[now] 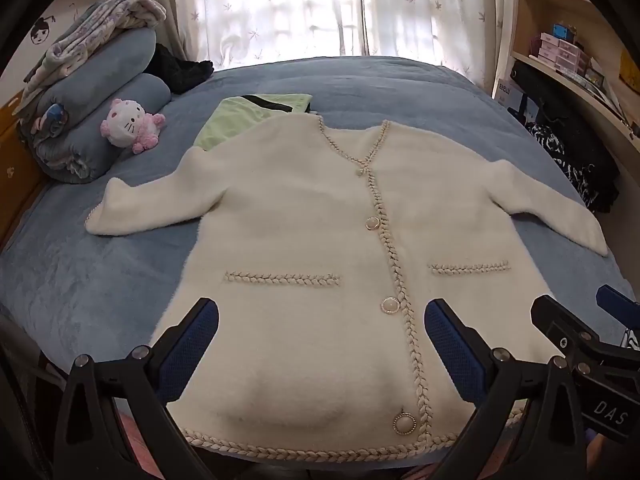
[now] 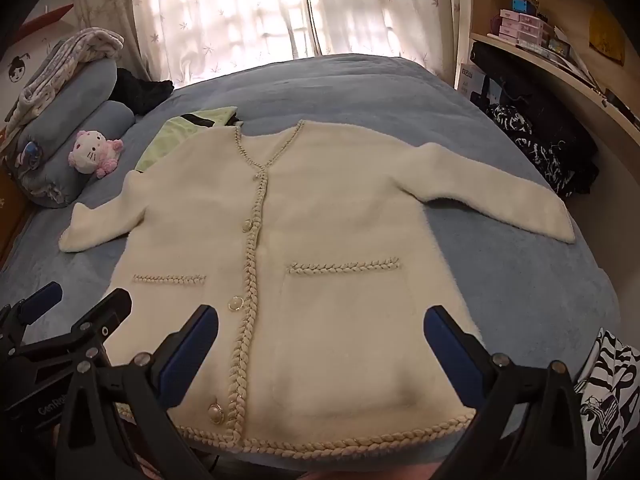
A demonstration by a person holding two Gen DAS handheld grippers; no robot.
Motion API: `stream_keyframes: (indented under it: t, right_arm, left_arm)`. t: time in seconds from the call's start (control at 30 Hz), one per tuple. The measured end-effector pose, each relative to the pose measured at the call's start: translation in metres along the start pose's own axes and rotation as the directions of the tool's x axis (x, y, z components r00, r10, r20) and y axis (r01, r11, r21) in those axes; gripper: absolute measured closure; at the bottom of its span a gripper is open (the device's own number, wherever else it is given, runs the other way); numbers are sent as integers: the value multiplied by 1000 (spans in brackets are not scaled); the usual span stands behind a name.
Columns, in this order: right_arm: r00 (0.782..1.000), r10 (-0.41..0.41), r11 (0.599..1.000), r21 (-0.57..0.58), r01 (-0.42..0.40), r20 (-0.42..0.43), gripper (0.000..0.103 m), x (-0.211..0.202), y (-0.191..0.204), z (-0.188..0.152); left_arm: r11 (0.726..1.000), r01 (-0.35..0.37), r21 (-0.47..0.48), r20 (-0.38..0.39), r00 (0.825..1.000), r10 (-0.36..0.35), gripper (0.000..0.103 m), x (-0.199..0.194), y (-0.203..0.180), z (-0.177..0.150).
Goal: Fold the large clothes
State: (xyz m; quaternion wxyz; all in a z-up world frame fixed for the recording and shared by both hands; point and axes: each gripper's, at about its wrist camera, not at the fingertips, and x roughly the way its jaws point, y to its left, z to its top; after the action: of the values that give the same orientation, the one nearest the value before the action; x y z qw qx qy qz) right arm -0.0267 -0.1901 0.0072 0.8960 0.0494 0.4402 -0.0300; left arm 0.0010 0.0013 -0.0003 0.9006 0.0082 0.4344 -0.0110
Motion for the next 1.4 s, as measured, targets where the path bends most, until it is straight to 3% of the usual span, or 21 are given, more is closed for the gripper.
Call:
stream_keyframes:
  t: [0.83,1.4]
  right_arm:
    - [999,37,999,26,-36,-33,0,8,8,-2]
    - [999,41,999,18,-41,-14,0,7,9,-3]
  left_arm:
    - [1000,-28,-9,26,999,28,2,-1,9,-4]
    - [999,27,-34,-43,999,-28,2,11,19,-1]
